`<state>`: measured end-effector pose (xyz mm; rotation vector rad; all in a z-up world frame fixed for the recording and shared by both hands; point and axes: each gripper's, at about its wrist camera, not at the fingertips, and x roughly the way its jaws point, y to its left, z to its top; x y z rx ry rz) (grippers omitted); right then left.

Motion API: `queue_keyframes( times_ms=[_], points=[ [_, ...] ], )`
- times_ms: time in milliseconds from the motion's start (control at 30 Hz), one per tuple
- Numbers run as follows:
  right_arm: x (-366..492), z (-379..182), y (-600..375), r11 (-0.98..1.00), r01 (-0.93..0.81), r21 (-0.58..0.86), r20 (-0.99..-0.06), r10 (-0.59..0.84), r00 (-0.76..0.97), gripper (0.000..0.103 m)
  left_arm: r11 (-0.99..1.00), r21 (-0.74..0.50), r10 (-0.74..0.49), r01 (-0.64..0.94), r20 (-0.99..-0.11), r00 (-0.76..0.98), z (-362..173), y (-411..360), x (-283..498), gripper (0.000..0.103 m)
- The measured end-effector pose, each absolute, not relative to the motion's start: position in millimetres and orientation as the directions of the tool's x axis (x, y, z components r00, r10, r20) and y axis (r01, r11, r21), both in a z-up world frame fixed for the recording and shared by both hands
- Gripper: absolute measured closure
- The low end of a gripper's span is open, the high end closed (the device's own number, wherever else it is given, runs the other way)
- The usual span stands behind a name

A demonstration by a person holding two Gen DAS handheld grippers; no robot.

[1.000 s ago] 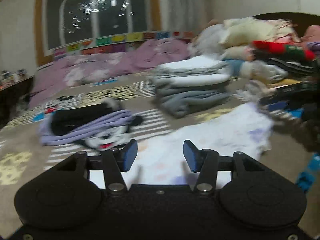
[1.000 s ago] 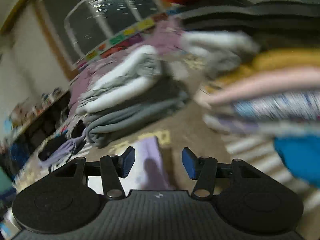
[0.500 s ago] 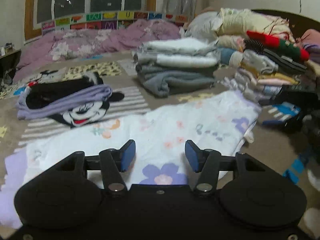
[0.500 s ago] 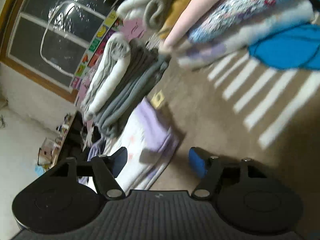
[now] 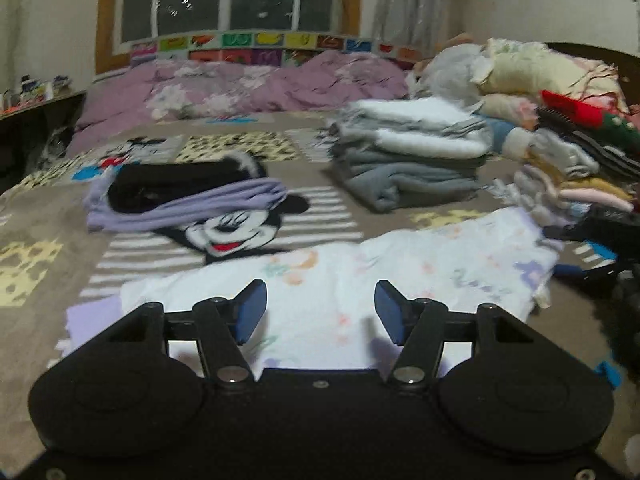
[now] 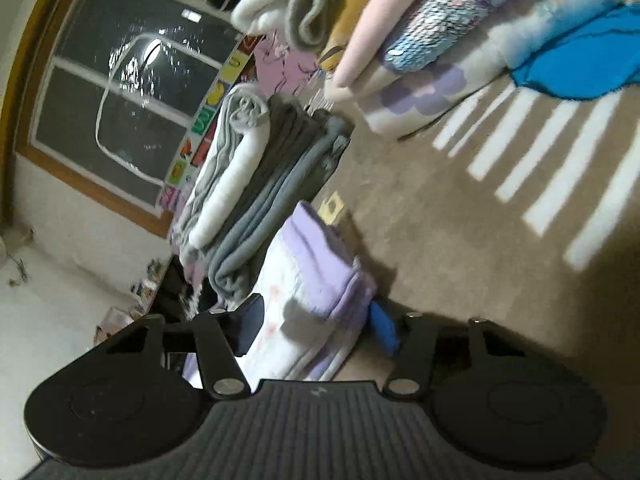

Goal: Fold clothes
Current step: 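Move the right gripper toward the quilt's lavender trim, then grasp the lavender trim with the right gripper and lift it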

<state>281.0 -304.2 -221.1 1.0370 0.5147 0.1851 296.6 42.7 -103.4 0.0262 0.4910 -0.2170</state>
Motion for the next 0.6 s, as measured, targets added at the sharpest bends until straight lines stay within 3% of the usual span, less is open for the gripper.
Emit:
queue_keyframes(
  times_ms=[267, 333, 367, 600],
  points=[
    [290, -220, -298, 0.532, 0.057, 0.845, -0.306, 0.392, 0.868, 0.048, 0.978, -0.020, -0.190, 0.207, -0.500, 0.845, -115, 47, 304, 0.044],
    [290, -221, -300, 0.514, 0.056, 0.856, -0.294, 0.393, 0.871, 0.059, 0.978, -0.013, -0.184, 0.206, -0.506, 0.842, -118, 46, 305, 0.044],
    [290, -222, -301, 0.507, 0.060, 0.860, -0.293, 0.394, 0.871, 0.076, 0.979, -0.013, -0.183, 0.206, -0.509, 0.841, -119, 46, 305, 0.044],
    [268, -196, -301, 0.504, 0.024, 0.863, -0.239, 0.366, 0.899, 0.080, 0.978, -0.025, -0.190, 0.208, -0.521, 0.832, -114, 47, 305, 0.041]
  ],
)
